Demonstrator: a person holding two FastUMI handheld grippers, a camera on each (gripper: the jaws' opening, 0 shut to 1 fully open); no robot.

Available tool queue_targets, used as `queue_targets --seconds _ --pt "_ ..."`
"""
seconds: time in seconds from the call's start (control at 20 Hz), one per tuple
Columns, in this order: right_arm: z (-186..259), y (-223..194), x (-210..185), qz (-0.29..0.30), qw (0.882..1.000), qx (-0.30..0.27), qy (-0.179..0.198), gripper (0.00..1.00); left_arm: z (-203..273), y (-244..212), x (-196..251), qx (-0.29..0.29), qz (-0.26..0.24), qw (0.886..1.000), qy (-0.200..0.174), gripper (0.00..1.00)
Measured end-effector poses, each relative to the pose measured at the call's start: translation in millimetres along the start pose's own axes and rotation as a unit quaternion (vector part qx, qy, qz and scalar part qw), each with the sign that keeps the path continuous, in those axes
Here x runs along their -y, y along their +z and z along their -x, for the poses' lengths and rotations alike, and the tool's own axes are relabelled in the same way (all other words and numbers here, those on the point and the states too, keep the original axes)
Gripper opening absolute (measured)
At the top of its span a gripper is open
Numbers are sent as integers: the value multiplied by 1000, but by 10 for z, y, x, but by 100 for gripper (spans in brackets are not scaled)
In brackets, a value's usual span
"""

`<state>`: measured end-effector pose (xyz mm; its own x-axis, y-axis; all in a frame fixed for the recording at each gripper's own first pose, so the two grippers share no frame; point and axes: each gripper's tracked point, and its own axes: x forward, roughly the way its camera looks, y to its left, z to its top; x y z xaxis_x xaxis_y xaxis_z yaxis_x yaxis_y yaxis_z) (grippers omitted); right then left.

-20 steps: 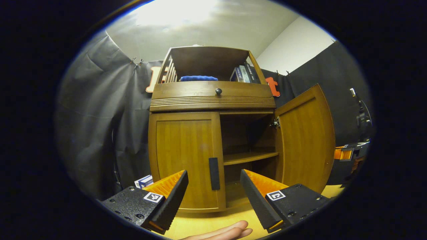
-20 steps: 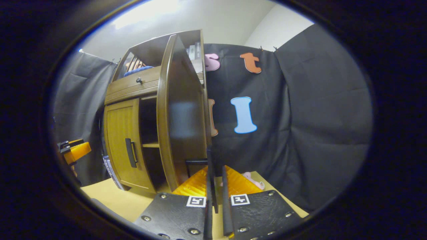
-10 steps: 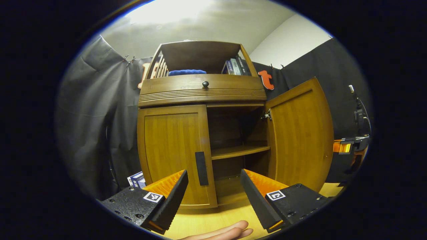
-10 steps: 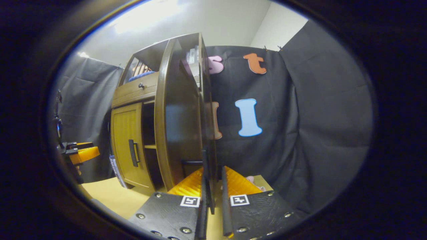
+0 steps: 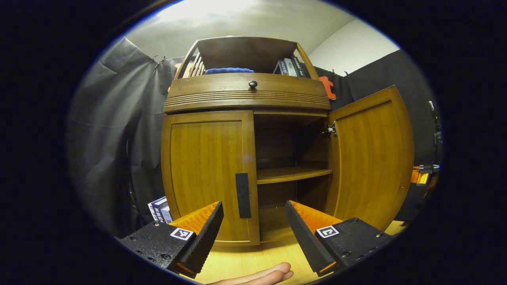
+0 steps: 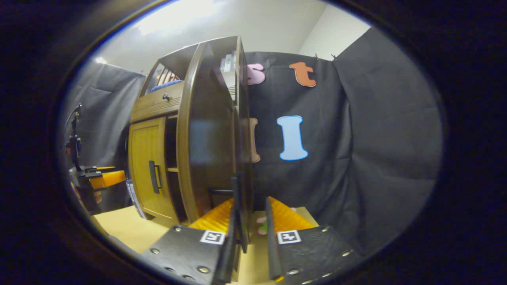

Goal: Open the right door of the double-door shoe cabinet with the right hand, and open the left door with the left hand.

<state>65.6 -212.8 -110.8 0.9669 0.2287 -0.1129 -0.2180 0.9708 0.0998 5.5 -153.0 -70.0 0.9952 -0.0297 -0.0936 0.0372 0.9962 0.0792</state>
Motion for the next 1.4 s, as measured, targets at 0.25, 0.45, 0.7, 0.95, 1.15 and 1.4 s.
queue_targets --seconds 0.25,0.45,0.7,0.95,1.15,1.4 --pt "97 18 114 -2 1000 6 -30 98 -95 51 -128 2 -10 1000 6 97" --pt "330 51 279 0 997 7 -73 100 -179 84 -284 13 -18 1000 21 99" --pt "803 353 179 -31 995 53 -78 100 -464 94 -348 12 -11 1000 26 99" --pt "1180 641 -220 -26 993 94 -62 100 -899 -114 -225 -34 -14 999 14 99" --pt "1465 827 -531 -3 991 115 -74 100 -1218 -253 -207 -46 -21 999 18 98" --pt "1605 733 -1234 24 993 113 -23 100 -1481 -444 -272 -56 -11 998 38 92"
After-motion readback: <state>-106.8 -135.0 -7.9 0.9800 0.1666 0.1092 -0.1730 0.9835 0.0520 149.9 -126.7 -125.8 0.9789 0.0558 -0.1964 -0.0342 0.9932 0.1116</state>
